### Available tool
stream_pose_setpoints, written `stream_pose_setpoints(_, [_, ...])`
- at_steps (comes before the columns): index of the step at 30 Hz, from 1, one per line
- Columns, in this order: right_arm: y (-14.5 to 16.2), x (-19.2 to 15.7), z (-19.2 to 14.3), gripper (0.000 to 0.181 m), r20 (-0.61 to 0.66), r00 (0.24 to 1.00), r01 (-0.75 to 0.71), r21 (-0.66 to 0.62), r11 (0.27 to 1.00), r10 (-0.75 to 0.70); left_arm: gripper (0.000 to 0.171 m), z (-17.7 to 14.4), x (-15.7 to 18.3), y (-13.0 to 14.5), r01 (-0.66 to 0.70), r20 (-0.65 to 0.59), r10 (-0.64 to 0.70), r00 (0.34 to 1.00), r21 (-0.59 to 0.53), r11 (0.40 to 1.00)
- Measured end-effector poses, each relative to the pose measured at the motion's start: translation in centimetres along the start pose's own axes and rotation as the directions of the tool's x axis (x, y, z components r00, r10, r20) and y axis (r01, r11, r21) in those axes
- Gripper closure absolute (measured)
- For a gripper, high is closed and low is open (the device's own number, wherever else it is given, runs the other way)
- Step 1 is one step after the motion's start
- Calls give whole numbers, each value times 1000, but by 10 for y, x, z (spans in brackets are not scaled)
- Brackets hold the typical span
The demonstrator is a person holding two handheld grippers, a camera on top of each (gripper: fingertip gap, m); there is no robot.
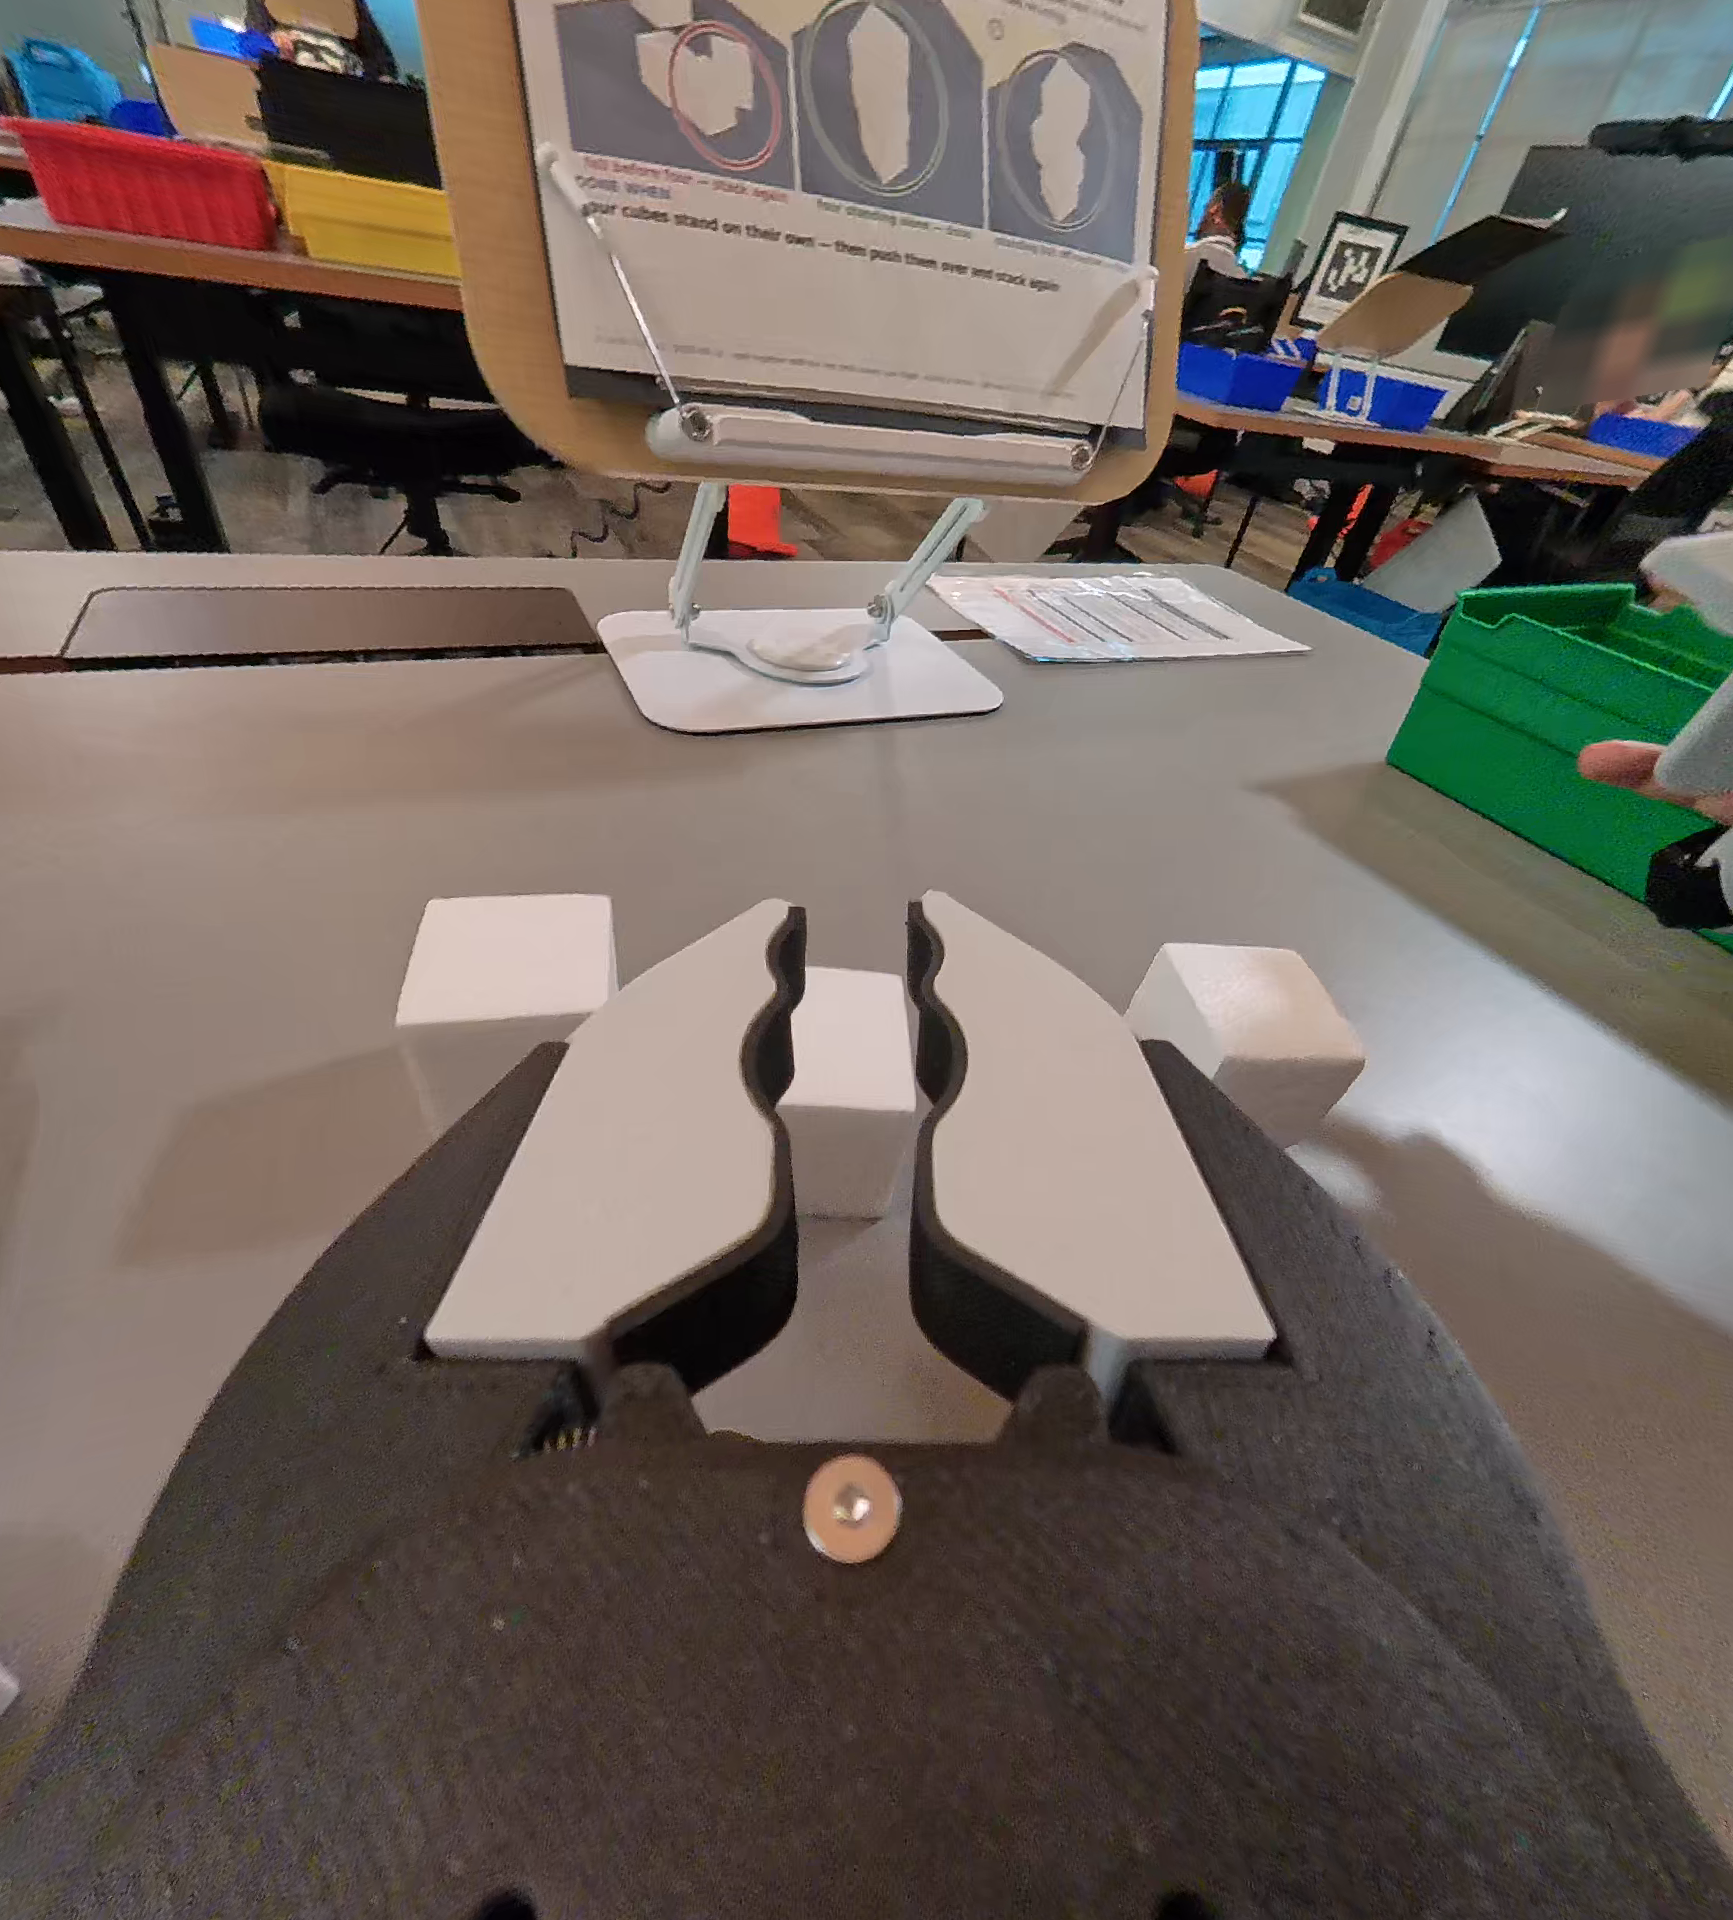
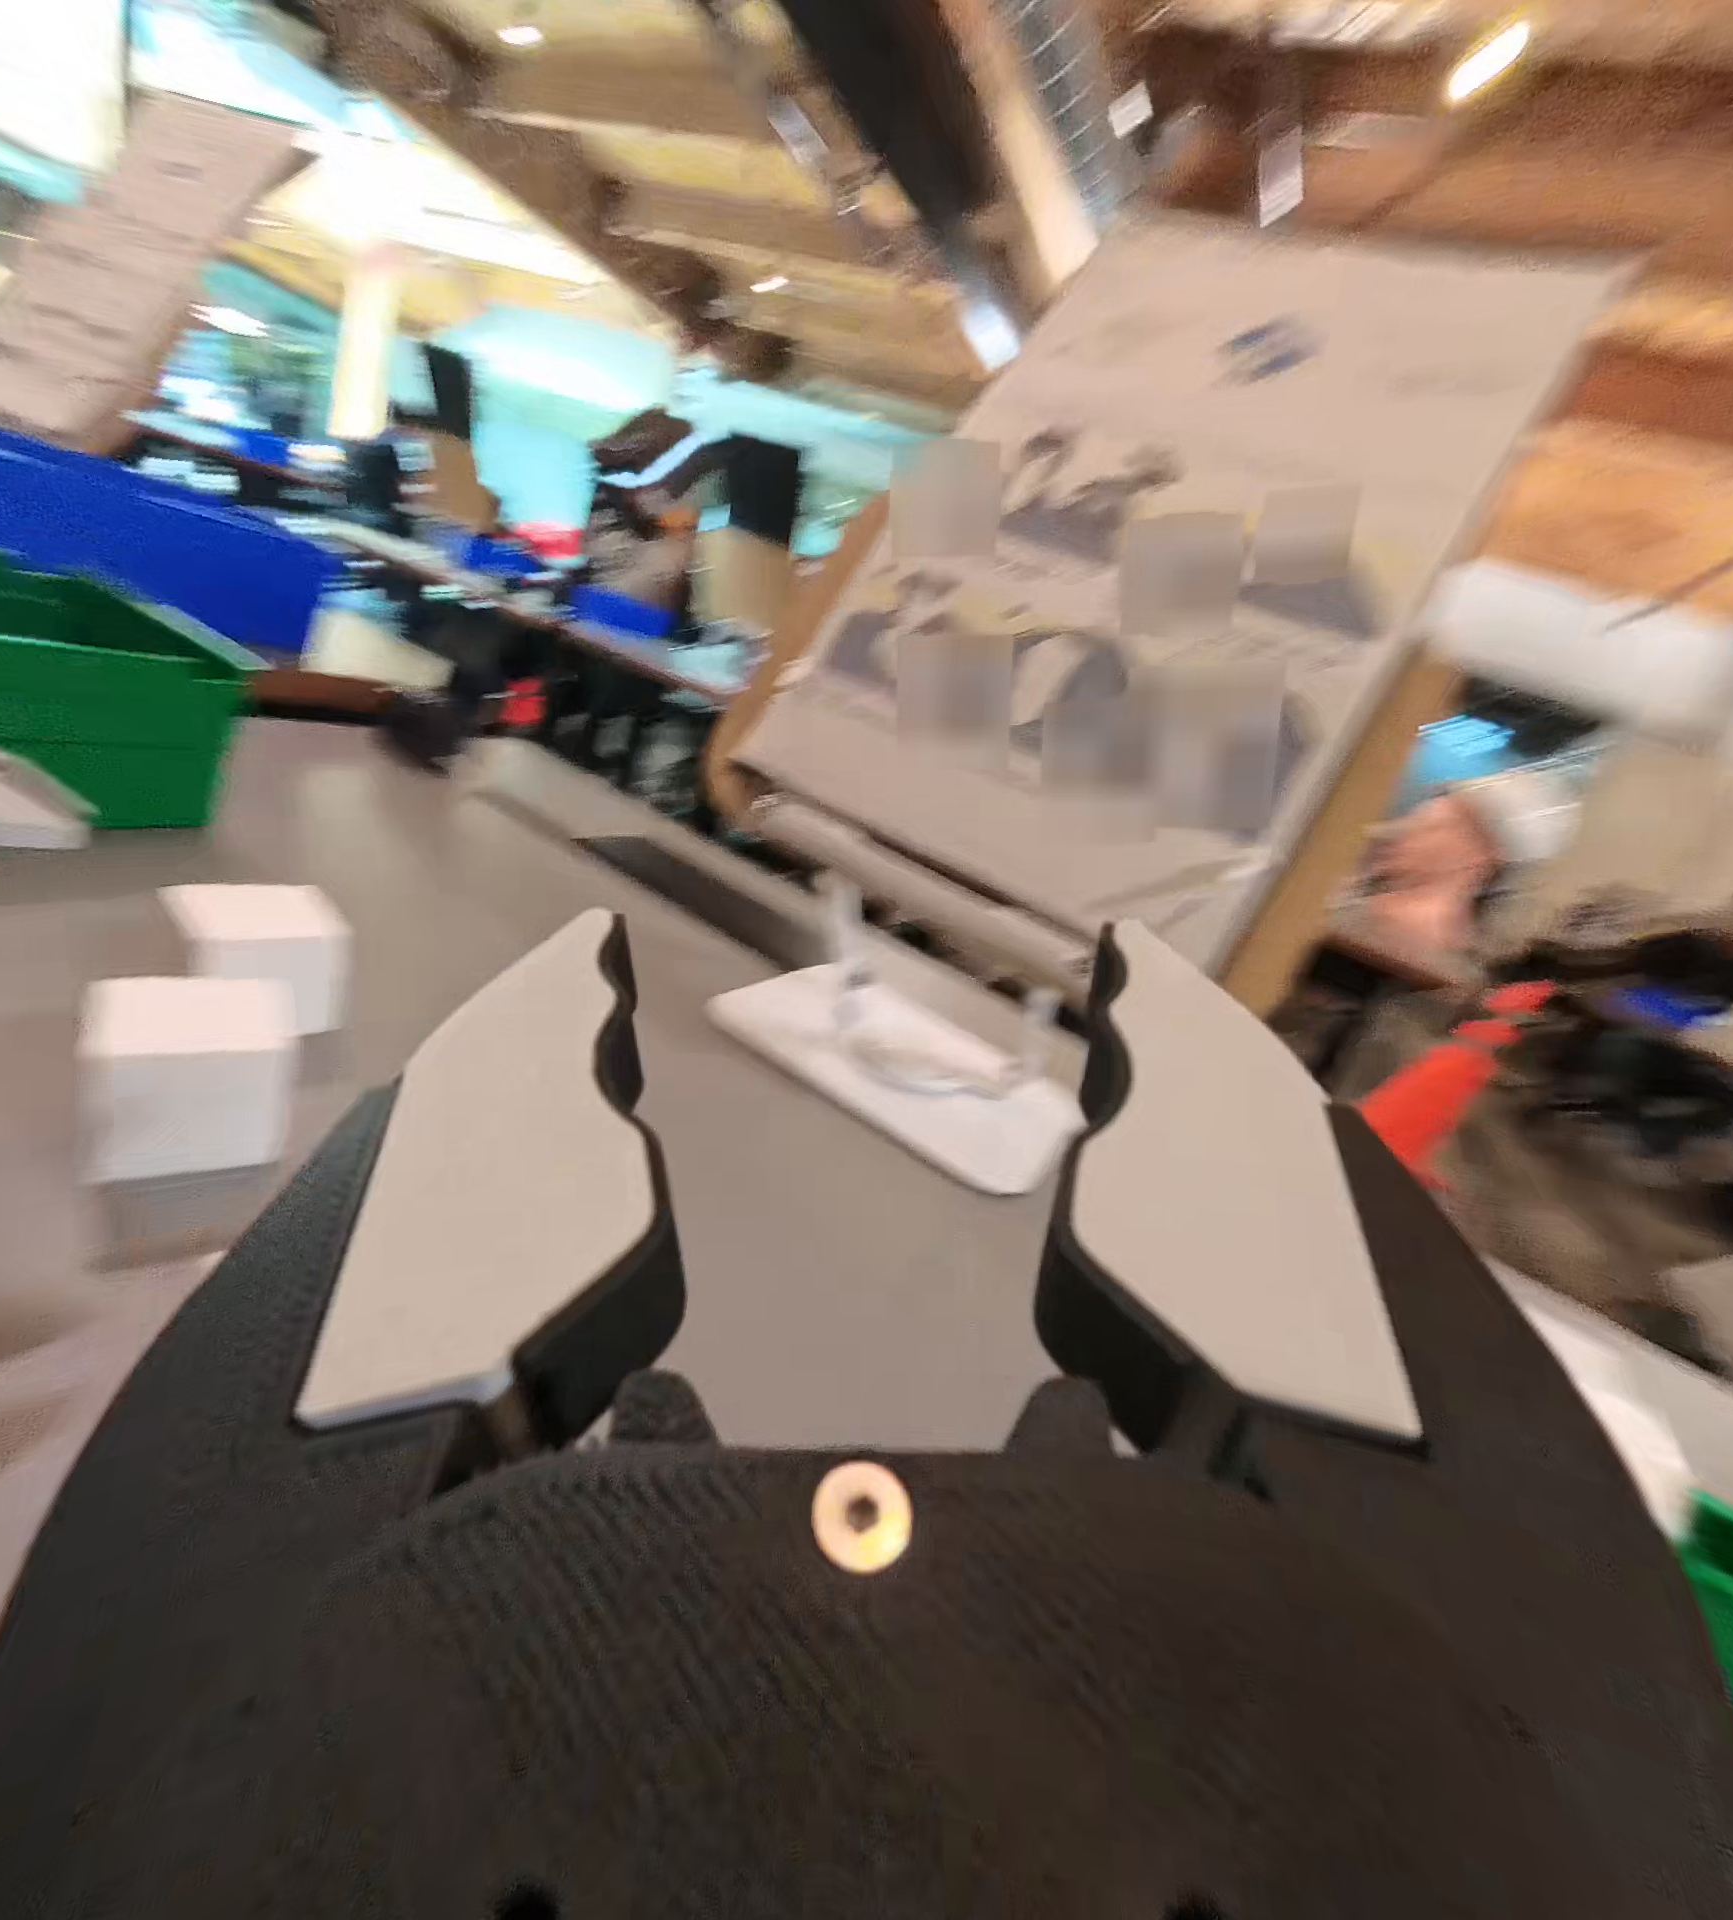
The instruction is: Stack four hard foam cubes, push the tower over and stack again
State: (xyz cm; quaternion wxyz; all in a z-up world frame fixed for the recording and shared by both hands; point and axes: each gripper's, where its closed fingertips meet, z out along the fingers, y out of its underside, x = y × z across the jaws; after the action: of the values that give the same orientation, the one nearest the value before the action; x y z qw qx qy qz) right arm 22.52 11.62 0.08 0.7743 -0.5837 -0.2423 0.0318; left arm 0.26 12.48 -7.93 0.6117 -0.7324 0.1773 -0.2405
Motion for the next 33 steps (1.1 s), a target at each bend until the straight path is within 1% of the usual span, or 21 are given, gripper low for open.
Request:
stream_pose_setpoints(1, [-2, 11, -6, 101, -99, 993, 63, 13, 998, -61, 153, 2, 2, -1, -5, -6, 5, 1000, 4, 1000])
stream_pose_setpoints(2, [-2, 14, -10, 107, -148, 983, 111, 2, 994, -109, 153, 5, 5, -2, -8, -14, 8, 1000, 5, 1000])
stream_pose_setpoints(3, [3, 10, -10, 117, -133, 985, 111, -28, 993, -113, 153, 8, 8, -1, -9, -24, 9, 1000, 1, 1000])
stream_pose_setpoints(4, [8, 5, -10, 131, -107, 992, 59, -65, 996, -65, 152, 10, 11, 0, -10, -34, 10, 999, -6, 1000])
stream_pose_setpoints(6, [16, -11, -8, 148, -5, 999, -47, -133, 990, 46, 152, 12, 15, 2, -20, -47, 19, 999, -14, 1000])
stream_pose_setpoints(7, [21, -20, -7, 149, 50, 995, -74, -178, 981, 85, 152, 12, 16, 2, -26, -48, 26, 999, -16, 1000])
stream_pose_setpoints(8, [29, -25, -7, 146, 76, 992, -84, -226, 971, 103, 152, 11, 15, 2, -30, -45, 30, 999, -16, 999])
stream_pose_setpoints(9, [40, -33, -7, 137, 117, 988, -69, -279, 958, 106, 152, 10, 14, 1, -30, -41, 29, 999, -11, 999])
stream_pose_setpoints(10, [55, -40, -8, 135, 158, 983, -32, -349, 937, 92, 152, 9, 13, 1, -26, -37, 26, 999, -8, 1000])
stream_pose_setpoints(12, [83, -59, -12, 127, 248, 965, 39, -470, 882, 90, 152, 7, 9, 2, -14, -29, 13, 999, -13, 1000])
stream_pose_setpoints(14, [98, -82, -16, 124, 339, 927, 51, -540, 840, 162, 152, 6, 6, 2, 0, -22, 0, 1000, -16, 1000])
stream_pose_setpoints(16, [96, -103, -18, 125, 405, 882, 31, -558, 829, 240, 152, 4, 3, 2, 6, -16, -6, 1000, -16, 1000])
stream_pose_setpoints(17, [94, -110, -20, 125, 432, 865, 32, -557, 830, 257, 152, 4, 2, 3, 8, -14, -8, 1000, -17, 1000])
stream_pose_setpoints(19, [95, -116, -20, 123, 453, 855, 51, -560, 827, 254, 151, 3, 1, 4, 12, -14, -13, 1000, -25, 1000])
stream_pose_setpoints(22, [108, -121, -20, 118, 459, 850, 77, -595, 800, 259, 151, 1, 0, 6, 21, -13, -22, 1000, -32, 999])
stream_pose_setpoints(24, [121, -120, -20, 116, 451, 860, 111, -619, 777, 237, 151, 0, -1, 6, 28, -12, -28, 1000, -34, 999])
stream_pose_setpoints(27, [129, -116, -17, 122, 440, 877, 143, -625, 768, 195, 150, -1, -3, 8, 40, -13, -41, 999, -42, 998])
stream_pose_setpoints(31, [129, -116, -16, 126, 439, 869, 114, -623, 774, 226, 150, -1, -4, 8, 51, -13, -51, 999, -44, 998])
stream_pose_setpoints(33, [132, -115, -16, 130, 437, 873, 122, -624, 772, 215, 150, 0, -3, 10, 51, -14, -51, 999, -50, 997])
